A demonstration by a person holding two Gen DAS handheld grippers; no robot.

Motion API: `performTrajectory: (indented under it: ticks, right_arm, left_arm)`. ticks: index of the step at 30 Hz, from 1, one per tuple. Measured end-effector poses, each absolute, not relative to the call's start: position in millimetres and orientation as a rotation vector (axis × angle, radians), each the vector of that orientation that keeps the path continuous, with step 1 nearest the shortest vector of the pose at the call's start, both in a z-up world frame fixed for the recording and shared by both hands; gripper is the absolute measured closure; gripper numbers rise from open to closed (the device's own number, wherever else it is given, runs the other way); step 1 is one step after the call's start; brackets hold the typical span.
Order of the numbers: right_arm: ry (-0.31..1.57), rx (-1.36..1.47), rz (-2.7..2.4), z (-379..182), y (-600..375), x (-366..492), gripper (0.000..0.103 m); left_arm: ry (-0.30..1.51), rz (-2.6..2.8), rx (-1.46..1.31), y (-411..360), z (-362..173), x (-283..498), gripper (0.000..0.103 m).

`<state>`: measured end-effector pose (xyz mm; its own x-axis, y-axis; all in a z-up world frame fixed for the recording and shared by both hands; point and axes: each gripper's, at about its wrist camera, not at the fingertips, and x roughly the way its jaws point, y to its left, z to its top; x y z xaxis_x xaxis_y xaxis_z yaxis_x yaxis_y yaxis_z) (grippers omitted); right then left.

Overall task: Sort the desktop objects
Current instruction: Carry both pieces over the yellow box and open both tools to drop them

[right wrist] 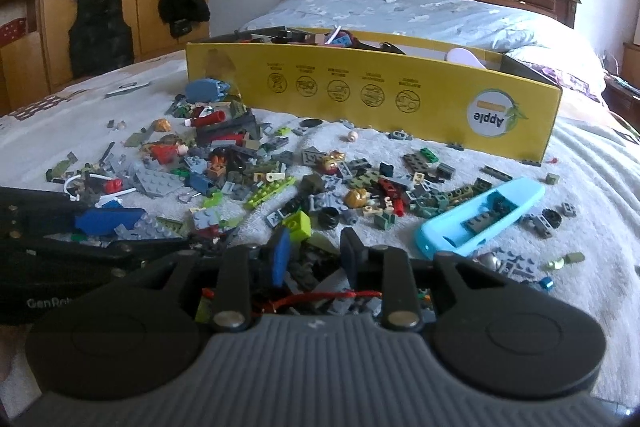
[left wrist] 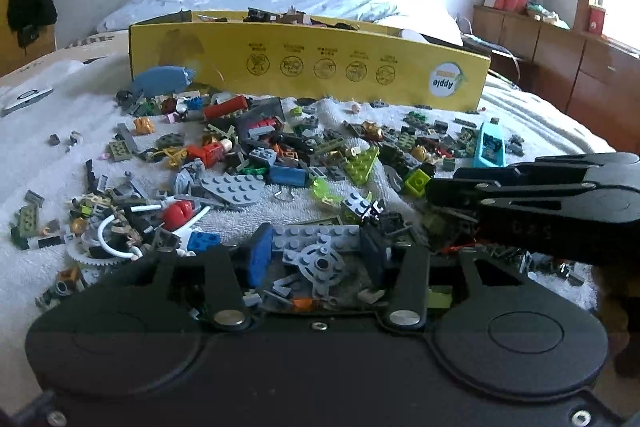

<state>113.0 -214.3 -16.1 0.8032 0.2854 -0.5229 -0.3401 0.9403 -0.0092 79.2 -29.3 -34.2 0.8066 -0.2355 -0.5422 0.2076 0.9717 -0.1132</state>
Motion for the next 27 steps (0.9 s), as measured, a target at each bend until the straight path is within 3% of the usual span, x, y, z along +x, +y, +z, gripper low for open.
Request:
performTrajectory:
  ticks: [7,8,9,10,27]
  right_arm:
    - [0.546,-0.156,0.349,-18,-202,121,0.056]
    - [0.547,-0.171,0.345,-19,-199,123,0.059]
    - [0.548,-0.185,0.341,-20,-198,124,0.076]
    - [0.548,-0.203,0.335,-20,-196,124,0.084]
    - [0.503,-0.126,0.341,1,-205,116,0.084]
  left_arm:
    - [0.576,-0.234,-0.040,-25,-32,78,0.058]
    - [0.576,-0.234,-0.040,-25,-32,78,0.058]
    - [0.575,-0.235,-0.039,-25,-32,78,0.058]
    - [0.572,-0.235,-0.038,-25,-32,78,0.058]
    - [0.488,-0.262,0.007,-29,-9,87,0.058]
